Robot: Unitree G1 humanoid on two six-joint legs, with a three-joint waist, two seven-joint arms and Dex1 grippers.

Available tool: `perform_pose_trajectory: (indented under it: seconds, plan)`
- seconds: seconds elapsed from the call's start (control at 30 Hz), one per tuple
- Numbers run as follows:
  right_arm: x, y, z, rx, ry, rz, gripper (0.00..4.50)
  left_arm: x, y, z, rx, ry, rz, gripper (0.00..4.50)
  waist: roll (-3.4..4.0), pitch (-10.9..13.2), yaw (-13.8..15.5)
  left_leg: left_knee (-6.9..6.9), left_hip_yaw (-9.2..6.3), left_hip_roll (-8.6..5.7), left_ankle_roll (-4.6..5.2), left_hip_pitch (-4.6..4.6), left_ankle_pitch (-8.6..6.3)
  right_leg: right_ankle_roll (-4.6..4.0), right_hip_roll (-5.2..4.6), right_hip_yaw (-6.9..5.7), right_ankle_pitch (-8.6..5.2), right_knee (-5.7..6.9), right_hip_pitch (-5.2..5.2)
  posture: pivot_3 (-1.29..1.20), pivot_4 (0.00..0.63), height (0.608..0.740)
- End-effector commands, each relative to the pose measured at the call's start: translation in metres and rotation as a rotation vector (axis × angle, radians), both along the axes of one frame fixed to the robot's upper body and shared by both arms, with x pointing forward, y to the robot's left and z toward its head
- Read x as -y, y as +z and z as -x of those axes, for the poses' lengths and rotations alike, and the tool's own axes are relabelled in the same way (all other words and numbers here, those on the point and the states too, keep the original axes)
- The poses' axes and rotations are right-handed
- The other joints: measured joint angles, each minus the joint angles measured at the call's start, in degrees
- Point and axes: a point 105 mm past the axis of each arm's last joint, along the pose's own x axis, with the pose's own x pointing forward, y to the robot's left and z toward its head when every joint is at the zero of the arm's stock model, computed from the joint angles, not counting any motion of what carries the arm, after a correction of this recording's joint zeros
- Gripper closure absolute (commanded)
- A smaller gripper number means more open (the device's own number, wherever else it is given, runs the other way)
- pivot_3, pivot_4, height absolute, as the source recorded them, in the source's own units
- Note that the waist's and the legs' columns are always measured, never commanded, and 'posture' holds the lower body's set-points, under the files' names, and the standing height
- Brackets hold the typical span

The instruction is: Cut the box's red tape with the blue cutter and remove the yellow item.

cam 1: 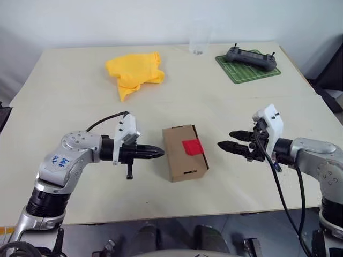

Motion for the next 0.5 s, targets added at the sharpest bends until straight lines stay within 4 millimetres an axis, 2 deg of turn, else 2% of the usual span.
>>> perform_pose_trajectory:
  seconds: [0.03, 0.1, 0.23, 0.5]
  plan:
    - [-0.018, -0.006, -0.001, -0.111, 0.011, -0.027, 0.03, 0.026, -0.007, -0.018, 0.069, 0.018, -0.022, 4.50, 0.00, 0.0, 0.0, 0.03, 0.02, -0.03, 0.00, 0.00, 0.00, 0.00, 0.01, 0.00, 0.00, 0.04, 0.00, 0.00, 0.150, 0.740]
    - [-0.028, -0.007, -0.004, -0.110, 0.012, -0.032, 0.03, 0.031, -0.016, -0.026, 0.084, 0.051, -0.052, 4.50, -0.01, 0.0, -0.1, 0.02, 0.08, -0.05, 0.01, -0.01, 0.00, 0.00, 0.01, 0.00, 0.00, 0.04, -0.01, 0.00, 0.150, 0.740]
    - [-0.039, -0.006, -0.009, -0.110, 0.004, -0.077, 0.03, 0.034, -0.030, -0.029, 0.092, 0.066, -0.096, 4.50, 0.01, 0.0, -0.2, -0.16, 0.45, -0.04, 0.01, 0.00, 0.01, 0.00, 0.02, -0.02, 0.00, 0.09, -0.14, 0.00, 0.150, 0.740]
    - [-0.033, -0.025, -0.011, -0.159, -0.042, -0.052, 0.03, 0.037, -0.035, -0.025, 0.085, 0.065, -0.089, 4.50, 0.00, 0.0, -0.2, -0.12, 0.48, -0.05, 0.01, 0.01, 0.01, 0.01, 0.01, -0.01, 0.00, 0.06, -0.09, 0.00, 0.150, 0.740]
